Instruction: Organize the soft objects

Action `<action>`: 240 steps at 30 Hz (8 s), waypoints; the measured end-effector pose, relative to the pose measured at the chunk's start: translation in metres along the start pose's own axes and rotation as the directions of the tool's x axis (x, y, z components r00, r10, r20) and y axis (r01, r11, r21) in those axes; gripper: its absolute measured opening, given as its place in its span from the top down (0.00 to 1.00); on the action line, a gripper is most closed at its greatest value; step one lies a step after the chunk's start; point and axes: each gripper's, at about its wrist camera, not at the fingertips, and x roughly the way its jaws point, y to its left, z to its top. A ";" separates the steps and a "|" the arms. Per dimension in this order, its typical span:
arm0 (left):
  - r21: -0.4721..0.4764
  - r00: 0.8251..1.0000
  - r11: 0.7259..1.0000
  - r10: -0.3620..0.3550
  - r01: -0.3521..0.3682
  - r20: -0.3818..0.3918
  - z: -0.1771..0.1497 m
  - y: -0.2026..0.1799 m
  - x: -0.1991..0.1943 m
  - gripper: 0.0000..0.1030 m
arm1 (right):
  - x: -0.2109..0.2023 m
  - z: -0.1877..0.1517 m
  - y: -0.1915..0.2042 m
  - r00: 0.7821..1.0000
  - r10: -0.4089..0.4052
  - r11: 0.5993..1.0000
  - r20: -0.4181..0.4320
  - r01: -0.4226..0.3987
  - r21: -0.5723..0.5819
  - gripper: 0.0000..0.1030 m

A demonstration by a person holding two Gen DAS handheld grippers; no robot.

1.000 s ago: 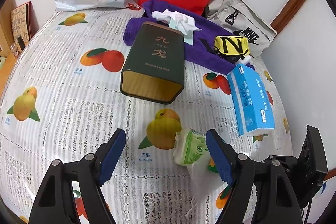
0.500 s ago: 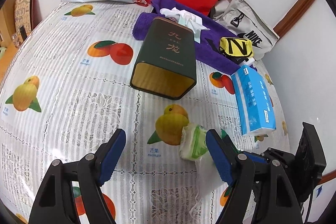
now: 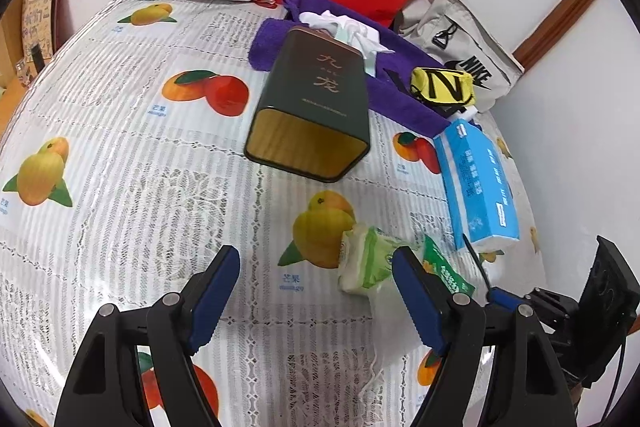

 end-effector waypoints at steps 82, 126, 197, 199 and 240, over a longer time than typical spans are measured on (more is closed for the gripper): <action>0.239 0.982 0.953 0.177 -0.188 0.069 -0.054 -0.045 0.023 0.93 | 0.008 -0.041 -0.023 0.965 -0.254 0.961 0.061 0.245 0.126 0.80; 0.111 0.976 0.983 0.127 -0.148 0.178 0.087 -0.039 -0.022 0.93 | -0.046 0.101 -0.042 0.938 -0.214 0.977 0.271 0.199 0.082 0.80; 0.245 0.997 0.969 0.023 -0.003 -0.080 0.231 -0.113 0.171 0.69 | 0.051 0.224 -0.156 0.974 -0.170 0.966 0.151 0.135 0.219 0.57; 0.262 0.997 0.965 0.032 -0.011 -0.075 0.230 -0.118 0.173 0.54 | 0.050 0.222 -0.156 0.975 -0.165 0.966 0.148 0.130 0.223 0.57; 0.248 0.990 0.959 0.130 -0.138 0.049 0.043 -0.079 0.007 0.09 | -0.047 0.058 -0.016 0.980 -0.090 0.992 0.177 0.072 0.104 0.40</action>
